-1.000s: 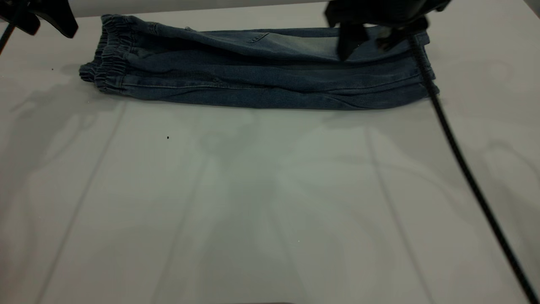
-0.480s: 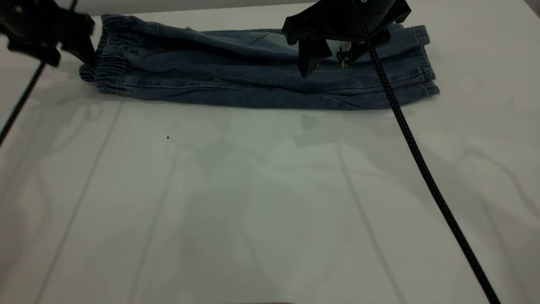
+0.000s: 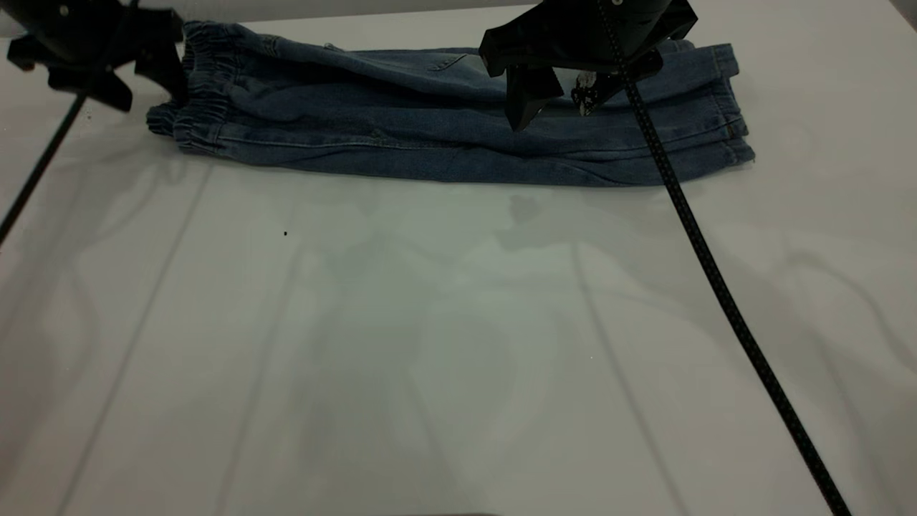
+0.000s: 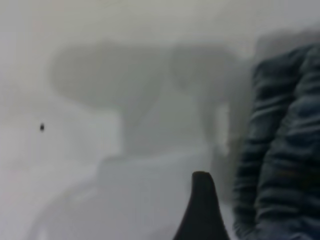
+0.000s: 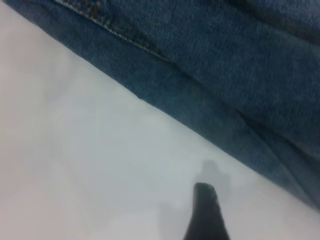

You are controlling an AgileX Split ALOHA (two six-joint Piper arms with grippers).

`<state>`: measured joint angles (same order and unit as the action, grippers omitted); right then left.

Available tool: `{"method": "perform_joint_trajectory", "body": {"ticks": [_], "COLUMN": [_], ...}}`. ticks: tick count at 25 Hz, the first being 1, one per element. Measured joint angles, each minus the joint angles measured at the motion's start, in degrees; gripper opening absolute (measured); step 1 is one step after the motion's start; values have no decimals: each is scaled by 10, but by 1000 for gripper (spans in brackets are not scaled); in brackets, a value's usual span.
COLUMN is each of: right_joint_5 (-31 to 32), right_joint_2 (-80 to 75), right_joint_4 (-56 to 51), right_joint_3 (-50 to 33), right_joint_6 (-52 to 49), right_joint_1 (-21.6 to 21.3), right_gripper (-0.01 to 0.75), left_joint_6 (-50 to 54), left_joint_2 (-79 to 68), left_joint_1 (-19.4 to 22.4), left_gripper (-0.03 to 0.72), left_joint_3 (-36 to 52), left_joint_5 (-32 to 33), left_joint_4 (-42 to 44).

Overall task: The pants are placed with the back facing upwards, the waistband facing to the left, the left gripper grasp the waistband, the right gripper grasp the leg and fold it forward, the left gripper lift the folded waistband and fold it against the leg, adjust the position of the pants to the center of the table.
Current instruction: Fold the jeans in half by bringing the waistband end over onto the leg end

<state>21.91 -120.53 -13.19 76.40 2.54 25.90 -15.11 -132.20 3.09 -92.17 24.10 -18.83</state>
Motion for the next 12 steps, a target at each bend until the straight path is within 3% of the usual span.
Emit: {"method": "perform_joint_trajectory", "body": {"ticks": [12], "right_joint_5": [-6], "right_joint_2": [0], "right_joint_4": [0], "right_joint_3": [0], "right_joint_6": [4], "right_joint_1": [0], "right_gripper": [433], "left_joint_6": [-12], "left_joint_2": [-4], "left_joint_1": [-1], "left_gripper": [508], "left_joint_3": [-20], "left_joint_5": [40], "left_joint_4": [-56]}}
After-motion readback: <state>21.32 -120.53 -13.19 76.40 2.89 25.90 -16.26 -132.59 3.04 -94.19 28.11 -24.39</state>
